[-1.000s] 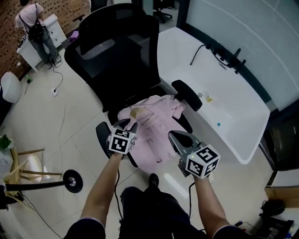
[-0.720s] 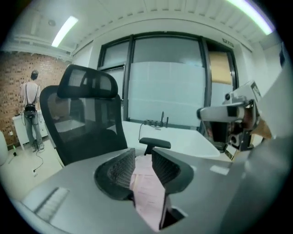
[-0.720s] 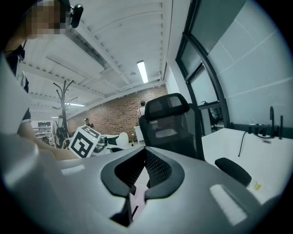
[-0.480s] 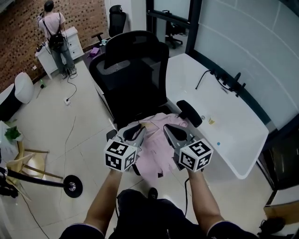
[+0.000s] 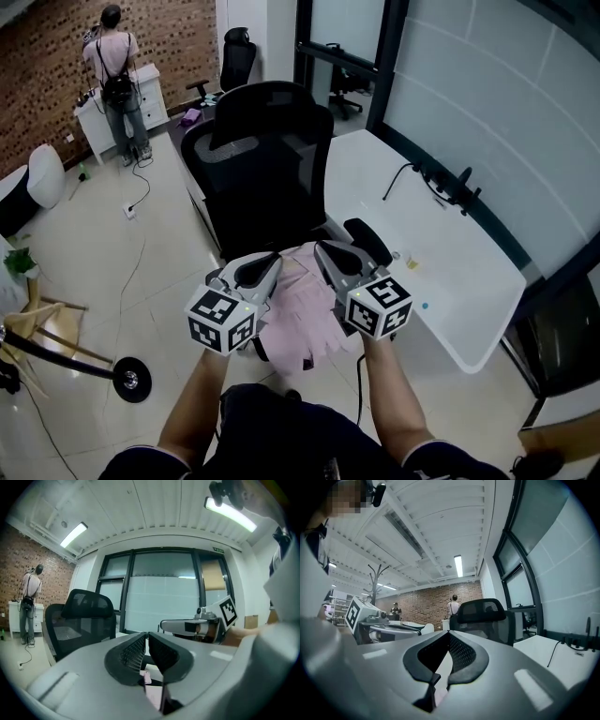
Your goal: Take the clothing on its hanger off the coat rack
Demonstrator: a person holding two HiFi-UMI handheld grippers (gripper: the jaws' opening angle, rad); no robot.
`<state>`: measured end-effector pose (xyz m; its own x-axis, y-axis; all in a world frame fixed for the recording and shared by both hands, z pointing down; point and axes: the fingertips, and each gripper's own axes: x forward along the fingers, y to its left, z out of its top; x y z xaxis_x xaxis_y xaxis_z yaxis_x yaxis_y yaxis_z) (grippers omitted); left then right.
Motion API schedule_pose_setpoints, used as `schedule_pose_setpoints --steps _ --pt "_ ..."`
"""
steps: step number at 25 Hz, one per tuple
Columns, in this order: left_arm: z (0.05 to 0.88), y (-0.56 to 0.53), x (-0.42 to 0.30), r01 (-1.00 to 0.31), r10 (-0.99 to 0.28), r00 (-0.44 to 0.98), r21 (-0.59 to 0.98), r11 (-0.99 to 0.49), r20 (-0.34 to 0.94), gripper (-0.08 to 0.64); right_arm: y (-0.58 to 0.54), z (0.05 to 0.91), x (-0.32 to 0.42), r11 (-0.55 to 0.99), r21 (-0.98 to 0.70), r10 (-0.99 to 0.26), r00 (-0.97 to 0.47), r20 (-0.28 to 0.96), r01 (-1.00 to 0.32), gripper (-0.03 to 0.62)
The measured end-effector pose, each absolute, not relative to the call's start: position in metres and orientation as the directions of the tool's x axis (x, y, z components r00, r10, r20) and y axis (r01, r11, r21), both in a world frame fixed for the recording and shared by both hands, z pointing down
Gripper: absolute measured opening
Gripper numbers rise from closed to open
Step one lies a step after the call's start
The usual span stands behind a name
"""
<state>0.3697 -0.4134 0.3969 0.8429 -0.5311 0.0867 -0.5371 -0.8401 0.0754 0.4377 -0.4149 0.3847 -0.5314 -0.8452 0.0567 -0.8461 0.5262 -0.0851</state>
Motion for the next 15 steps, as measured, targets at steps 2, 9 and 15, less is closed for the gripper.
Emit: schedule_pose_setpoints --steps 2,9,15 --pt "0.393 -0.414 0.369 -0.531 -0.526 0.847 0.066 -0.845 0.084 0.031 -0.416 0.381 0.436 0.527 -0.076 -0.845 -0.531 0.056 -0.846 0.000" --pt "0.384 -0.417 0.366 -0.528 -0.524 0.849 0.062 -0.847 0.066 0.031 -0.422 0.378 0.431 0.529 -0.057 -0.845 -0.532 0.066 -0.847 0.000" --pt "0.386 -0.419 0.366 -0.523 -0.519 0.852 0.071 -0.849 0.068 0.031 -0.423 0.377 0.429 0.530 -0.044 -0.844 -0.532 0.075 -0.847 0.000"
